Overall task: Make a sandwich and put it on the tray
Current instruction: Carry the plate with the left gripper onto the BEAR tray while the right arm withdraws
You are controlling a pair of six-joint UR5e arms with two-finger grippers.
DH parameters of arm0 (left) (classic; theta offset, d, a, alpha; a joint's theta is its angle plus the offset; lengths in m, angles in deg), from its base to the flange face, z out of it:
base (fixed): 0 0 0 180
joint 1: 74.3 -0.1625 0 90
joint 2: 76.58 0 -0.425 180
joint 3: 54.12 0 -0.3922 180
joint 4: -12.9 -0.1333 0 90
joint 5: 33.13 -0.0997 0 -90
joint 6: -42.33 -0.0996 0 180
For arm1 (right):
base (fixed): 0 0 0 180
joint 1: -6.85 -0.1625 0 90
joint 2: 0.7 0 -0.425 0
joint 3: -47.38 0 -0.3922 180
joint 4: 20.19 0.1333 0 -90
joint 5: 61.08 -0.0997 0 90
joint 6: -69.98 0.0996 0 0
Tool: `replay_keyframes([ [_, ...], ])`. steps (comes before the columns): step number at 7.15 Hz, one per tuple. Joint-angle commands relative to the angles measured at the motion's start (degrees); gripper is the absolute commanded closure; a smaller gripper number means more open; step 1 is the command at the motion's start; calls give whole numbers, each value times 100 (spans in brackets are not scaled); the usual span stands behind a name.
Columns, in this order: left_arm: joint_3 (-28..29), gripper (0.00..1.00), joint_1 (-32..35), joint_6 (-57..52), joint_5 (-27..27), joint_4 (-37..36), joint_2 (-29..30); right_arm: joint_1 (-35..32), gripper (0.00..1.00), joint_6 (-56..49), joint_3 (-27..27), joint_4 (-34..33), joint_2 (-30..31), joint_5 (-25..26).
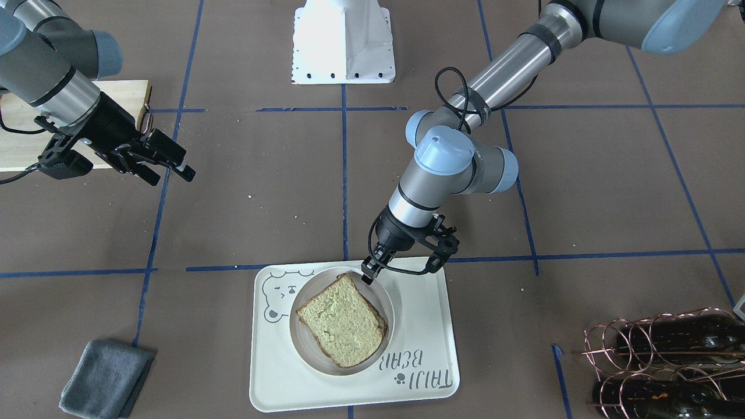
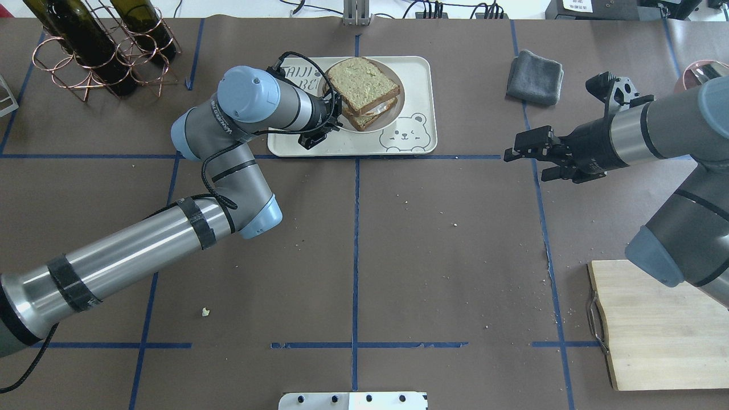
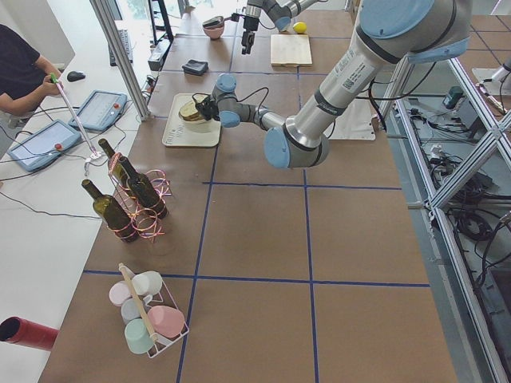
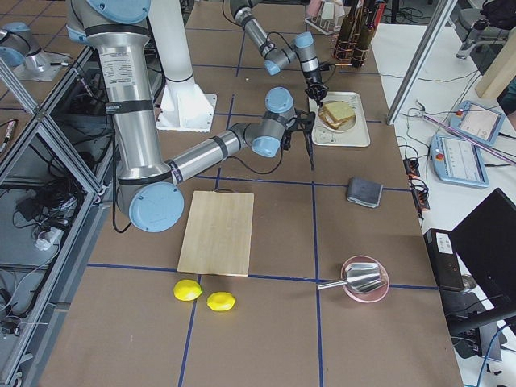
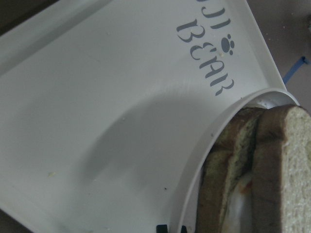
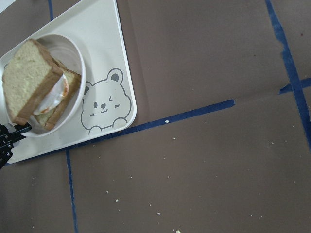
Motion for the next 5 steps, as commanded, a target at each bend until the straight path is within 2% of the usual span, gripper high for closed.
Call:
replay_keyframes([
  [1,-13,75,-3,-20,8,-8,-16,0,0,-7,26,2,-22,-1],
  [2,-126,69,14,-316,8,-8,-51,0,0,-7,26,2,-22,-9],
  [3,-579,68,23,-406,34,-34,-356,-60,0,-33,26,-6,-5,-62],
  [4,-1393,69,41,-816,86,-86,-1029,-505,0,-121,52,-259,48,-384],
  [5,-2167,69,76,-1969,557,-113,-1845,-1092,0,-1018,131,-862,57,-962],
])
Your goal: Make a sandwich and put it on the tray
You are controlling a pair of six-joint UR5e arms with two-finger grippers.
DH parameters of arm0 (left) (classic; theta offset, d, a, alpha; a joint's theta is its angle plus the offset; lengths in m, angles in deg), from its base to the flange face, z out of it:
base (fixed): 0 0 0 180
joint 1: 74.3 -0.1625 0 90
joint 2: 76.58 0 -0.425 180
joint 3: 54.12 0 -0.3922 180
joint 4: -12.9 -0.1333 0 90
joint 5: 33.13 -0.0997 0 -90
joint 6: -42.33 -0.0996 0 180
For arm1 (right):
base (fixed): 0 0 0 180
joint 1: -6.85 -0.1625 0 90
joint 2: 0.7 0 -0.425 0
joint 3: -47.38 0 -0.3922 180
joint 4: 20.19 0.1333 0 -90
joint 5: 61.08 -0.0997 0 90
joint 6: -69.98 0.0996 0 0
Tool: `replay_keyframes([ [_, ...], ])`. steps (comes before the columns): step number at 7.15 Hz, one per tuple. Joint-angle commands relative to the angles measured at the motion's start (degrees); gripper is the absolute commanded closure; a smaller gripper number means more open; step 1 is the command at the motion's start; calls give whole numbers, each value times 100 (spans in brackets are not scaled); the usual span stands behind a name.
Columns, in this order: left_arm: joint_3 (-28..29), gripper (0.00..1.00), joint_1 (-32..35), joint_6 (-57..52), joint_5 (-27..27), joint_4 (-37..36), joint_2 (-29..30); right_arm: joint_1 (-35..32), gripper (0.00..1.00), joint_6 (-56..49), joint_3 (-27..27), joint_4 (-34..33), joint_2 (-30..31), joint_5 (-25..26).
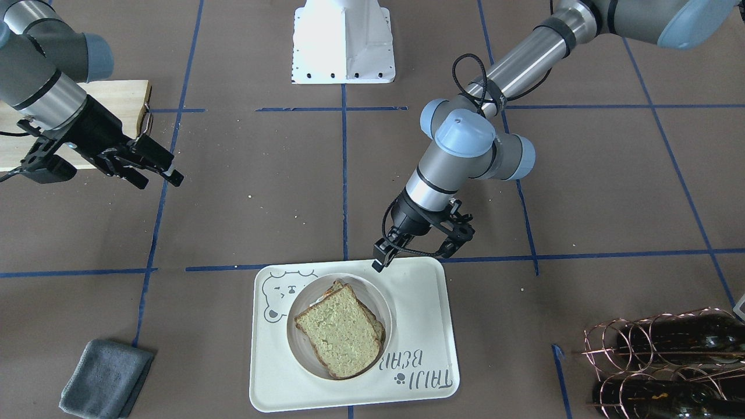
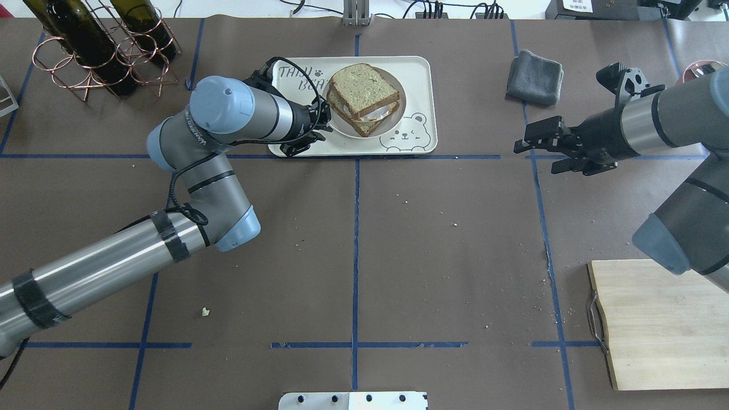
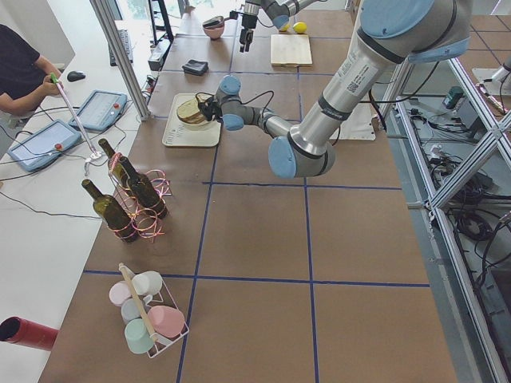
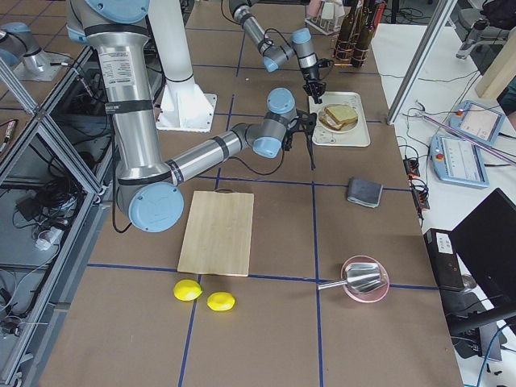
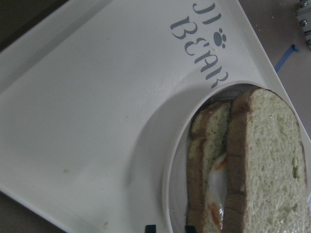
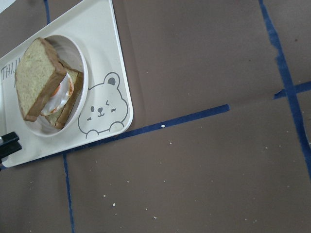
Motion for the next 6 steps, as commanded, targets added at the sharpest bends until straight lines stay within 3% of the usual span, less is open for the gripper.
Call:
replay_keyframes([
  [1,-1408,69,285,-2053,776,-74,-1490,-1073,0,-2233,67,-1270,104,-774],
  [3,-2516,68,1249,-4922,1672,-65,-3499,-2187,0,-5745,93,-3471,210,-776],
  [4,-2677,68,2011,-6591,2094,-83,-4206,-2698,0,-7400,93,-4676,131,-672],
  [5,-2636,68,2985,-8191,2525,-379,-4535,-3034,0,-8286,93,-5358,18,-453],
  [6,-2705,69,3839,-9721,2651,-1487,-4529,-3107,0,-8478,93,-5573,-36,-347],
])
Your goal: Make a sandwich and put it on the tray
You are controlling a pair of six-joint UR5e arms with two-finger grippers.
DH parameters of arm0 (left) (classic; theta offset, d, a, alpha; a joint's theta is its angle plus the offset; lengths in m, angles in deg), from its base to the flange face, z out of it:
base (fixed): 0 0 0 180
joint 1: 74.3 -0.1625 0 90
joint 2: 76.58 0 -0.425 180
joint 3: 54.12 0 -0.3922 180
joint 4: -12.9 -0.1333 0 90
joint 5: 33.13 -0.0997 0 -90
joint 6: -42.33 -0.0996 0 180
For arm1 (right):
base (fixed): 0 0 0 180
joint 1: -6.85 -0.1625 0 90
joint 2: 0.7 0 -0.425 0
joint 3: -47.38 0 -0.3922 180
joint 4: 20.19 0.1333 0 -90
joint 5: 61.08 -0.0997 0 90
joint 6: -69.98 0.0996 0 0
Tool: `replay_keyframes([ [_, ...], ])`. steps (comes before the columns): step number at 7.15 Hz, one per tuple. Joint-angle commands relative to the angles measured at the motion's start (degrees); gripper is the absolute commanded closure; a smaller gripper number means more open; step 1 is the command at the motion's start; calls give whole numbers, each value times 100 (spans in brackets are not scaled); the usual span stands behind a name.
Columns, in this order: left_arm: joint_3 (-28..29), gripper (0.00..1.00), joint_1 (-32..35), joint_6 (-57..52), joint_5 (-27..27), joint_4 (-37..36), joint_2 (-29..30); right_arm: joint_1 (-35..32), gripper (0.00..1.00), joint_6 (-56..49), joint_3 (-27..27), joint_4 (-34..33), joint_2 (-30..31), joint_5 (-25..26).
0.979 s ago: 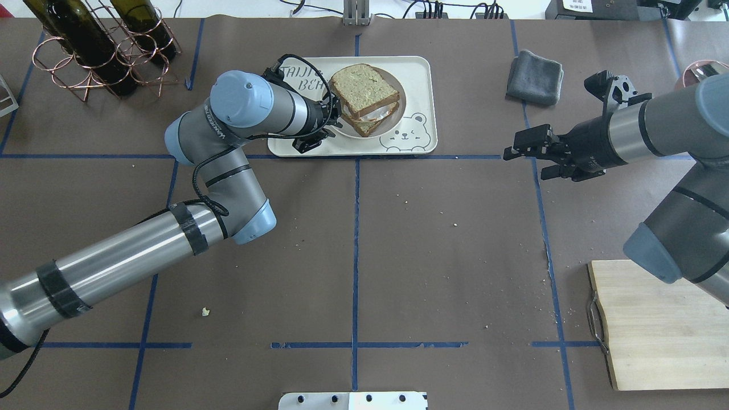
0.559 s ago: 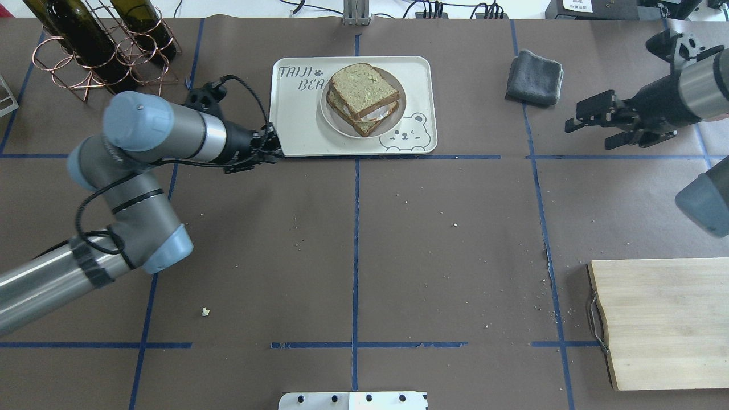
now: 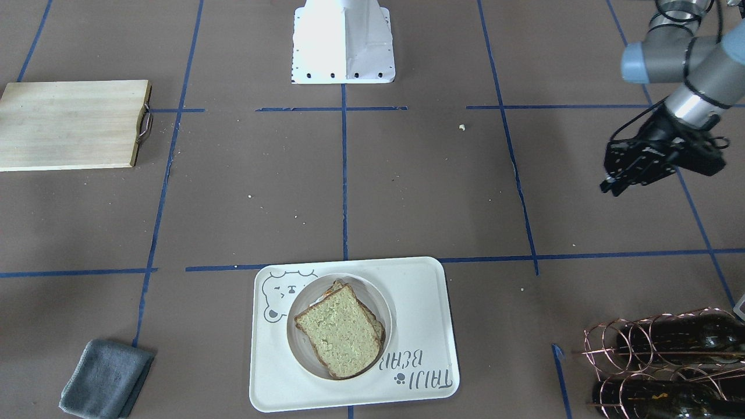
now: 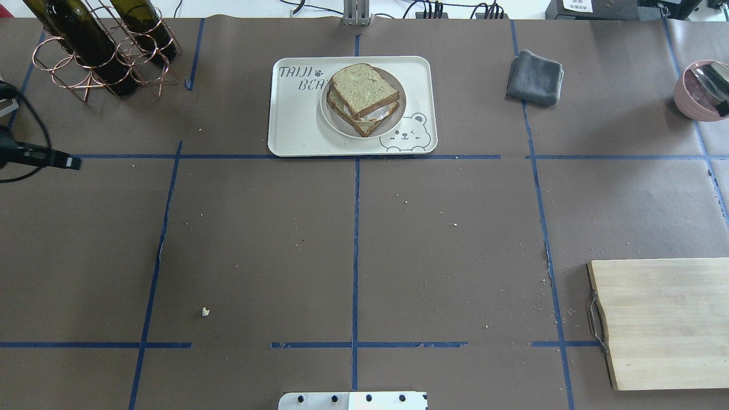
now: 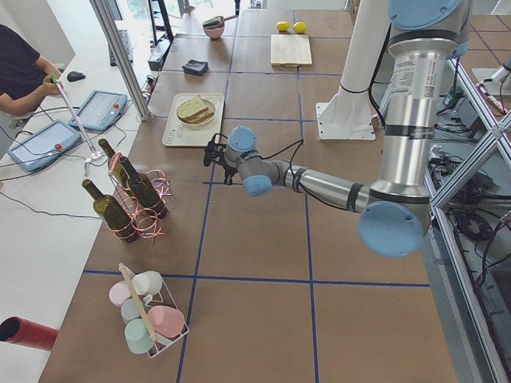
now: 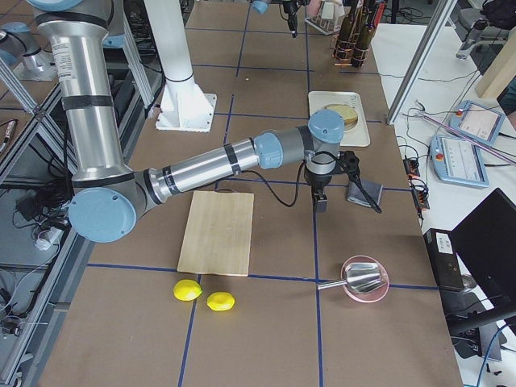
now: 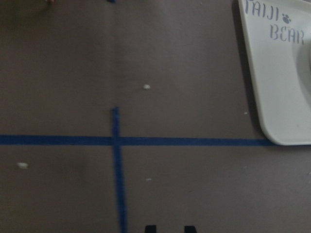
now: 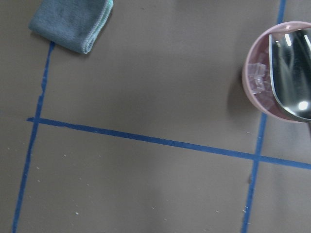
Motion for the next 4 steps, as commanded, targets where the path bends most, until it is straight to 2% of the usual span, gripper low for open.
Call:
replay_keyframes([
  [1,-154,68,2003,-3577,275,-2499,-143,-124,0,-743,37,-749,-157,157],
  [2,-163,48,2517,-4586,240,-3898,440,8,0,-656,116,-794,-218,105],
  [3,-207,10,3027,-4901,240,-5043,751,175,0,-602,117,-785,-219,-61],
  [4,-311,0,3232,-4930,249,-5533,728,455,0,-141,125,-724,-219,-210],
])
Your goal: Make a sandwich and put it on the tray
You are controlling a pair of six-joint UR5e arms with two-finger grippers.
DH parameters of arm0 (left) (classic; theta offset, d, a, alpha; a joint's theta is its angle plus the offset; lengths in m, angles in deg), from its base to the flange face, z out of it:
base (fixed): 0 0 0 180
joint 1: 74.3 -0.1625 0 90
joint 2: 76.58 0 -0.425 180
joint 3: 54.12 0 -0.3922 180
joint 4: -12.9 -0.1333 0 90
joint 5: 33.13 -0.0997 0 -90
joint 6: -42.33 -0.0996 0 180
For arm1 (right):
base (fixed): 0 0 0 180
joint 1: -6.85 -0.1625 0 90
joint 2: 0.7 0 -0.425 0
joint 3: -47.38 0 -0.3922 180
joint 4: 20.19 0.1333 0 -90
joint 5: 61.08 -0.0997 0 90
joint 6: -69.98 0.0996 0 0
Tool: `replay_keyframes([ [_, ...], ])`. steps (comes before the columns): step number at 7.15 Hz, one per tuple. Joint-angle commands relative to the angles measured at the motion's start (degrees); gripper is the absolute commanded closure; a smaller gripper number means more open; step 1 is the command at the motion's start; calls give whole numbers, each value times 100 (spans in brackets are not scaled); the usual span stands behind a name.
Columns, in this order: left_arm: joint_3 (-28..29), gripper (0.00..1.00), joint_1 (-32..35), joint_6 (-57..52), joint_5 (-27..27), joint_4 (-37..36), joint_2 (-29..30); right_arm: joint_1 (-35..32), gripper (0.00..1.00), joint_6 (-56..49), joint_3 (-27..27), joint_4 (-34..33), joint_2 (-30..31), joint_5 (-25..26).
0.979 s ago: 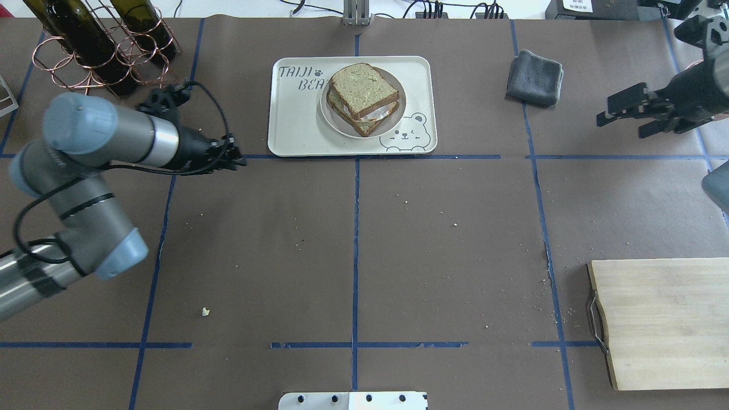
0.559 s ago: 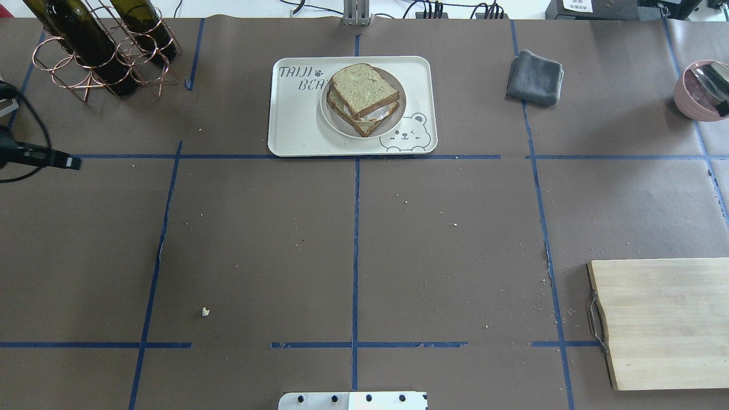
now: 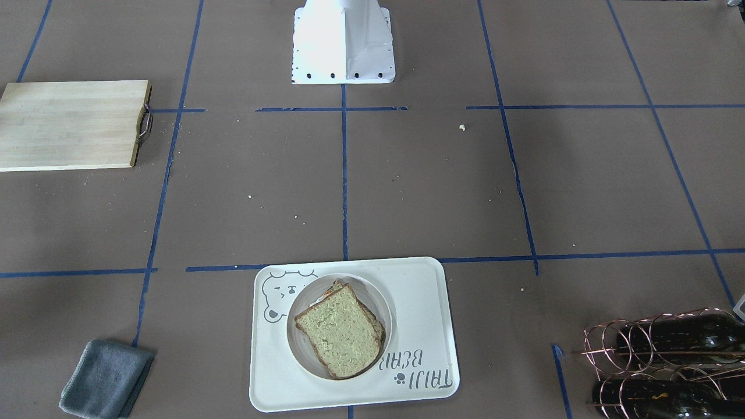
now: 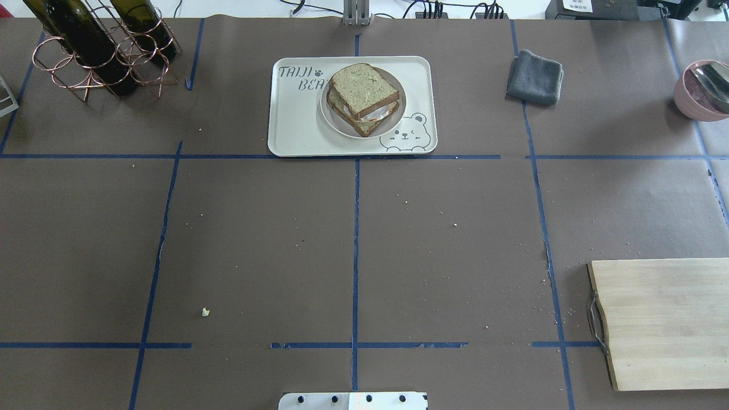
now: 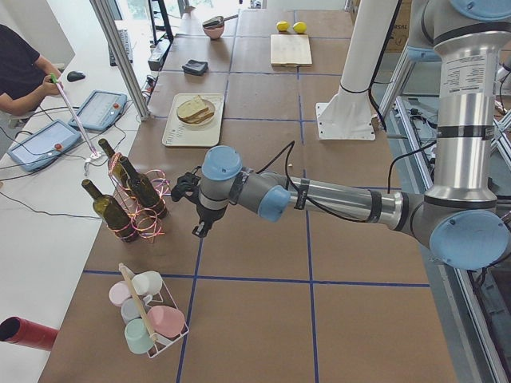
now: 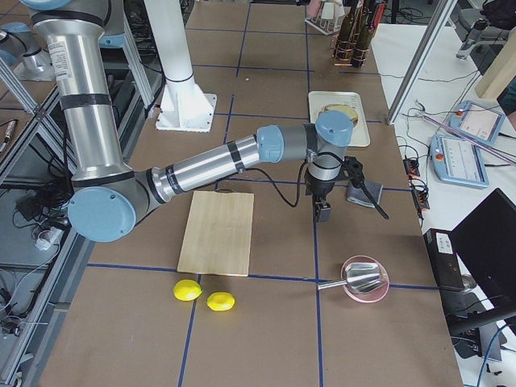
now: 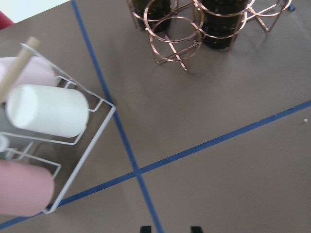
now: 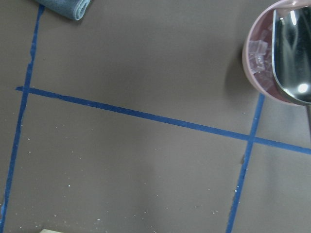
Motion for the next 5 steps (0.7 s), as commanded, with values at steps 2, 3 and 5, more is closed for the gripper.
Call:
replay_keyframes([
  [2,-276,0,366,-338,110,-1007,-367,391,0,818,-1,283,14,-226],
  [3,-249,0,269,-338,189,-998,-378,330,0,660,26,276,50,-226],
  [5,-223,0,155,-339,199,-1007,-404,-273,0,-425,192,268,496,-784],
])
